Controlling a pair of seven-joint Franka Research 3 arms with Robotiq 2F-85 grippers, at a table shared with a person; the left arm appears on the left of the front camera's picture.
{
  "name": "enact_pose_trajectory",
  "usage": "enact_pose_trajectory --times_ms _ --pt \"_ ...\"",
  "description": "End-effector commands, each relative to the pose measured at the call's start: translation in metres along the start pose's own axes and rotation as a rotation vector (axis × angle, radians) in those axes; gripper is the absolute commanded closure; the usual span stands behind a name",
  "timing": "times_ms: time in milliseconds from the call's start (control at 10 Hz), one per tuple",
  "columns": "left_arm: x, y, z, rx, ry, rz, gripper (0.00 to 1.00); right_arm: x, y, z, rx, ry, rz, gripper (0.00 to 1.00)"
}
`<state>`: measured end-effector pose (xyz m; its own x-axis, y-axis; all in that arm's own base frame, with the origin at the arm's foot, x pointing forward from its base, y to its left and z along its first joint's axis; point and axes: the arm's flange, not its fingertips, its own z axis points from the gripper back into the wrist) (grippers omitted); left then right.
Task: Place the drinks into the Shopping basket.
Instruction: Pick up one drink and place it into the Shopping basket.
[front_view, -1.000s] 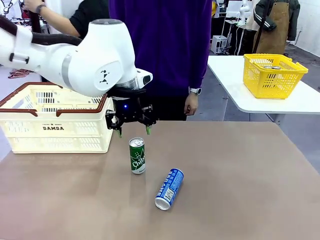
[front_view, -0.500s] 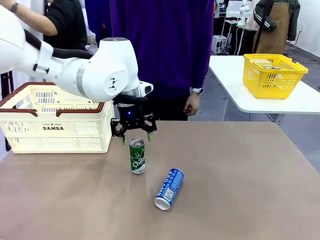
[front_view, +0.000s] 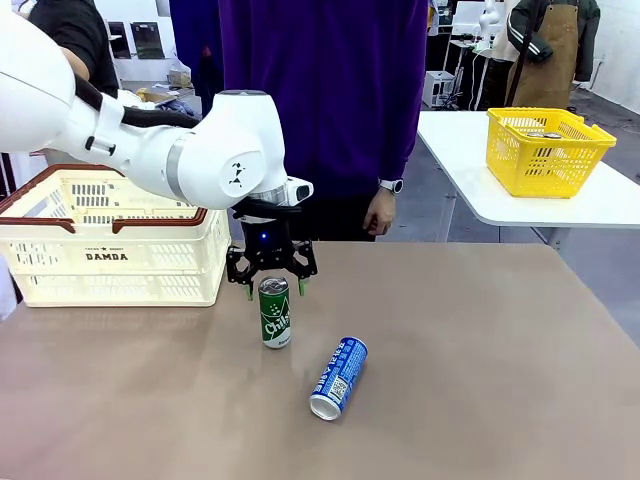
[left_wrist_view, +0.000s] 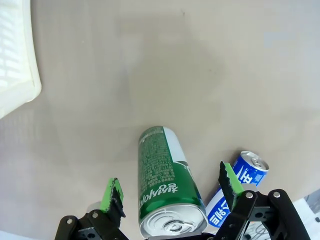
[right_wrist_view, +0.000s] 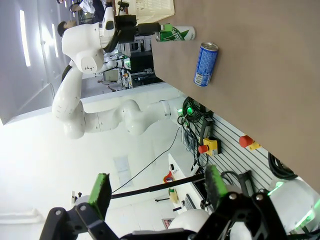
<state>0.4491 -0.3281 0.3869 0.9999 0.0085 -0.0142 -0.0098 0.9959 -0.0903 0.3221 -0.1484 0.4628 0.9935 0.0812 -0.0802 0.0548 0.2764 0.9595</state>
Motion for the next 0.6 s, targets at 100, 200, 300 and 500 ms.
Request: enact_pose_trajectory --times_ms 100,200,300,500 --pt "0.0052 -0.0044 -0.0049 0.051 0.042 -0.011 0.00 -0.0025 0.0038 0.0015 -0.001 0.006 -0.014 0.00" --pt "0.0044 -0.0051 -0.0059 0.053 0.042 -0.017 0.00 -0.0025 0.0038 0.0015 -0.001 0.006 -0.014 0.00" --pt "0.0049 -0.0065 -0.0070 0.051 0.047 -0.030 0.00 -0.0025 0.0038 0.0015 -0.001 0.006 -0.014 0.00" --pt "0.0052 -0.0102 -0.0104 0.064 0.086 -0.052 0.00 -0.0025 0.0038 0.0015 -0.001 0.006 -0.014 0.00"
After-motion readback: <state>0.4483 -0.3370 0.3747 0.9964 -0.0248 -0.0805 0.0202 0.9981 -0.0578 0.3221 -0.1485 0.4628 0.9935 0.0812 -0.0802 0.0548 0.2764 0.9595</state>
